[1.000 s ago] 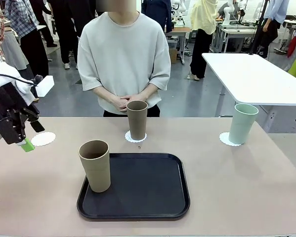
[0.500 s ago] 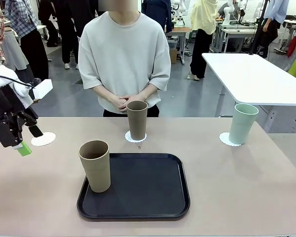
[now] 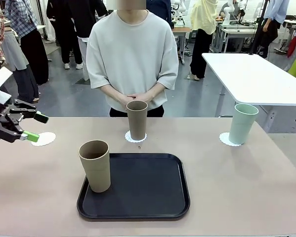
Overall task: Place coasters on the table and set cups on them.
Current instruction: Take one Reusable plastic cup from the Flat Tray and place it on a coaster set by the human.
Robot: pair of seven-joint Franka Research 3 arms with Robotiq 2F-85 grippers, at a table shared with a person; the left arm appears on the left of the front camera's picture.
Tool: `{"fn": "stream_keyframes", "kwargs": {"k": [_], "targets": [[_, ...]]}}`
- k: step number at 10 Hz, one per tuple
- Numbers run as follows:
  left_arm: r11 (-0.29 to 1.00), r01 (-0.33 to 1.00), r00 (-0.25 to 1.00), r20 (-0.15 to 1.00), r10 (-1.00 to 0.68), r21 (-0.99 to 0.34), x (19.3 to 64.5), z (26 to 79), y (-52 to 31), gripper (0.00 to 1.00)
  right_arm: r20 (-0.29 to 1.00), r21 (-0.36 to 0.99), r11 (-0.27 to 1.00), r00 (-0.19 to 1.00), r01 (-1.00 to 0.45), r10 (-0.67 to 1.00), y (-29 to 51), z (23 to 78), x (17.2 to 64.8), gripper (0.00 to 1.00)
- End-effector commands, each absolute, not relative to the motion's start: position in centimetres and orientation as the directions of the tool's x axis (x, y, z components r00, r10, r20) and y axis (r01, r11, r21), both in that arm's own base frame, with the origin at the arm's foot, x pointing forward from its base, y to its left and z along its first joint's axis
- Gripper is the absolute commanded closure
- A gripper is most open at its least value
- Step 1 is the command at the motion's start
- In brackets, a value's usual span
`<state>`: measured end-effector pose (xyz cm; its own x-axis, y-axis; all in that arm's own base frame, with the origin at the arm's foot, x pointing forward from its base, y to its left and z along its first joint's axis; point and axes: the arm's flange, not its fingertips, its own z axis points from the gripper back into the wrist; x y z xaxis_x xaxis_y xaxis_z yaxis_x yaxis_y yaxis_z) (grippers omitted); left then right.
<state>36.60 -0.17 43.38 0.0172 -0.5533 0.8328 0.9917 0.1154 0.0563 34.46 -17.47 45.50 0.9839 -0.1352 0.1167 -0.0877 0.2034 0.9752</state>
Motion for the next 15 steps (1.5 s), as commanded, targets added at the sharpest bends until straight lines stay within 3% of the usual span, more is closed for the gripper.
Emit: {"fn": "stream_keyframes", "kwargs": {"k": [1,4,7,8,9,10,13,15], "targets": [[0.084,0.994,-0.018,0.886,-0.463,0.064,35.6,38.3,-1.2,0.00,0.125,0.975,0.199,0.984,-0.098,-0.129,-17.7,45.7,34.5,0.00],[-0.028,0.997,0.057,0.890,-0.452,-0.078,36.1,35.1,-1.0,0.00,0.125,0.975,0.199,0.984,-0.098,-0.129,-17.7,45.7,34.5,0.00],[-0.119,0.989,0.028,0.899,-0.437,-0.088,36.5,33.6,-2.4,0.00,0.125,0.975,0.199,0.984,-0.098,-0.129,-17.7,45.7,34.5,0.00],[-0.123,0.989,0.025,0.899,-0.437,-0.088,36.6,33.3,-3.3,0.00,0.125,0.975,0.199,0.984,-0.098,-0.129,-17.7,45.7,34.5,0.00],[-0.051,0.984,0.119,0.840,-0.530,-0.172,36.0,34.7,-3.3,0.00,0.125,0.975,0.199,0.984,-0.098,-0.129,-17.7,45.7,34.5,0.00],[-0.093,0.988,0.073,0.894,-0.443,-0.127,36.4,33.5,-3.1,0.00,0.125,0.975,0.199,0.984,-0.098,-0.129,-17.7,45.7,34.5,0.00],[-0.088,0.986,0.085,0.880,-0.467,-0.142,36.4,33.6,-3.4,0.00,0.125,0.975,0.199,0.984,-0.098,-0.129,-17.7,45.7,34.5,0.00],[-0.098,0.993,0.020,0.889,-0.457,-0.072,36.4,32.2,-3.5,0.00,0.125,0.975,0.199,0.984,-0.098,-0.129,-17.7,45.7,34.5,0.00]]}}
